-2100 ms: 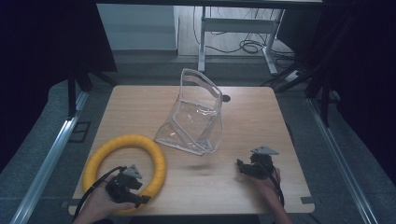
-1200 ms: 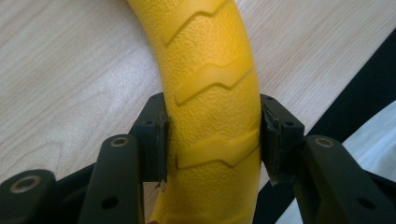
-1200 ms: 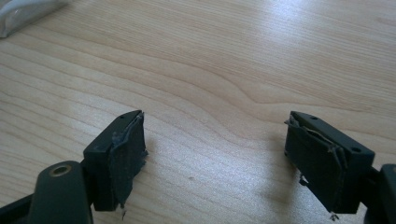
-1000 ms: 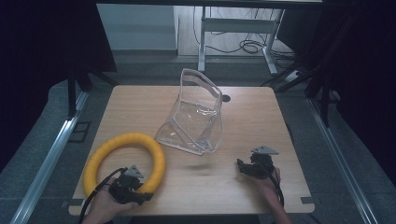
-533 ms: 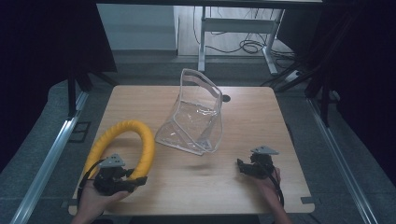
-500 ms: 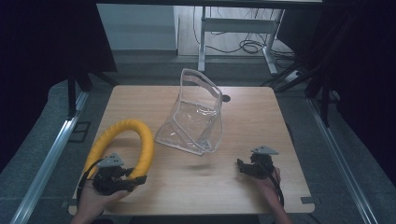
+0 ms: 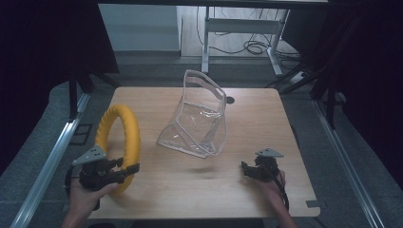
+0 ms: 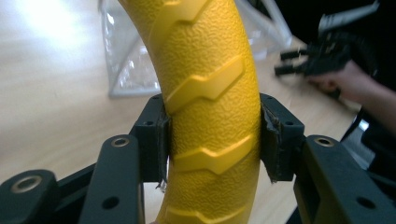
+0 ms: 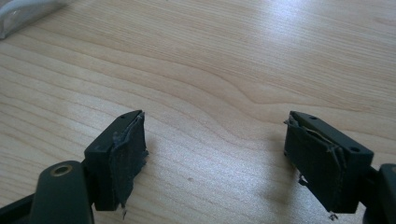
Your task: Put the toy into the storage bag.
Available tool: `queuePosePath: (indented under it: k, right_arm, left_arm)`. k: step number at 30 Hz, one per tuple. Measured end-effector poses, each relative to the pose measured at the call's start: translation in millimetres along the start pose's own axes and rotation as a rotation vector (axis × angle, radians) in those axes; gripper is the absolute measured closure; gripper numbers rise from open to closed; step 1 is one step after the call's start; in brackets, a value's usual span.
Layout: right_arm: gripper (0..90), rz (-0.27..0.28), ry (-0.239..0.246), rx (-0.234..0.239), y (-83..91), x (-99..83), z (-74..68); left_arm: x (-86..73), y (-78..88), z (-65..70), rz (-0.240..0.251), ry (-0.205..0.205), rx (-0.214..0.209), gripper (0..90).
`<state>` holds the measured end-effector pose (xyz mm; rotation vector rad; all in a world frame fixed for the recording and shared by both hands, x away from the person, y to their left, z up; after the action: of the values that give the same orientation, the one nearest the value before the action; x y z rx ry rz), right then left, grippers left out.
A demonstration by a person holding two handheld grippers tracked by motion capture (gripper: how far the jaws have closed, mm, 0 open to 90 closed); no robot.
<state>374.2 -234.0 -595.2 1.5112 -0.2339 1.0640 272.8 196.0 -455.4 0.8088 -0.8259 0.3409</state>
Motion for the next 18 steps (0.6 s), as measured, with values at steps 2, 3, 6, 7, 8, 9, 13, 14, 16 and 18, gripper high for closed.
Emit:
queuePosePath:
  k: [2,3,6,7,8,9,13,14,16,18]
  right_arm:
    - [20.9,0.0,0.0,0.0,0.0,0.0,0.0]
    - [20.9,0.0,0.0,0.0,0.0,0.0,0.0]
    - [20.9,0.0,0.0,0.0,0.0,0.1,0.0]
    - [20.9,-0.001,-0.002,0.001,0.0,0.0,-0.2]
    - [20.9,0.001,0.0,0.001,-0.1,0.1,0.0]
    - [20.9,0.001,-0.001,0.001,-0.1,0.1,0.0]
    - [20.9,0.001,-0.002,0.001,-0.1,0.2,0.0]
    - [20.9,0.001,-0.003,0.0,-0.2,0.2,0.0]
    - [20.9,0.001,-0.003,0.0,-0.2,0.2,0.0]
    - [21.0,0.001,-0.002,0.0,-0.2,0.2,0.1]
  left_arm:
    - [12.4,8.1,1.3,0.06,0.005,-0.02,51.0]
    - [12.4,8.1,1.3,0.06,0.005,-0.02,50.9]
    - [24.8,14.6,3.7,0.114,-0.003,-0.028,50.9]
    - [32.0,16.9,6.6,0.142,-0.021,-0.021,50.9]
    - [35.3,17.5,8.2,0.155,-0.028,-0.016,50.9]
    - [38.3,17.8,10.0,0.165,-0.035,-0.013,50.9]
    - [48.0,18.4,17.3,0.195,-0.04,-0.027,50.9]
    - [49.9,18.0,19.2,0.198,-0.039,-0.035,50.8]
    - [53.3,16.6,22.4,0.209,-0.038,-0.045,50.8]
    - [56.1,15.1,25.2,0.213,-0.04,-0.054,50.8]
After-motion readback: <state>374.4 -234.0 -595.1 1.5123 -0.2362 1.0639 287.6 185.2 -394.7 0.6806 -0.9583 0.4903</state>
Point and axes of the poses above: each handheld gripper's, and its own axes: y roughly backward along the jaws, x roughly out of its top, z roughly to its right, the point moved 8 cm from there along -y, roughly forward along the jaws, and after that the axes turned 10 degrees about y, right-handed, at the moved point
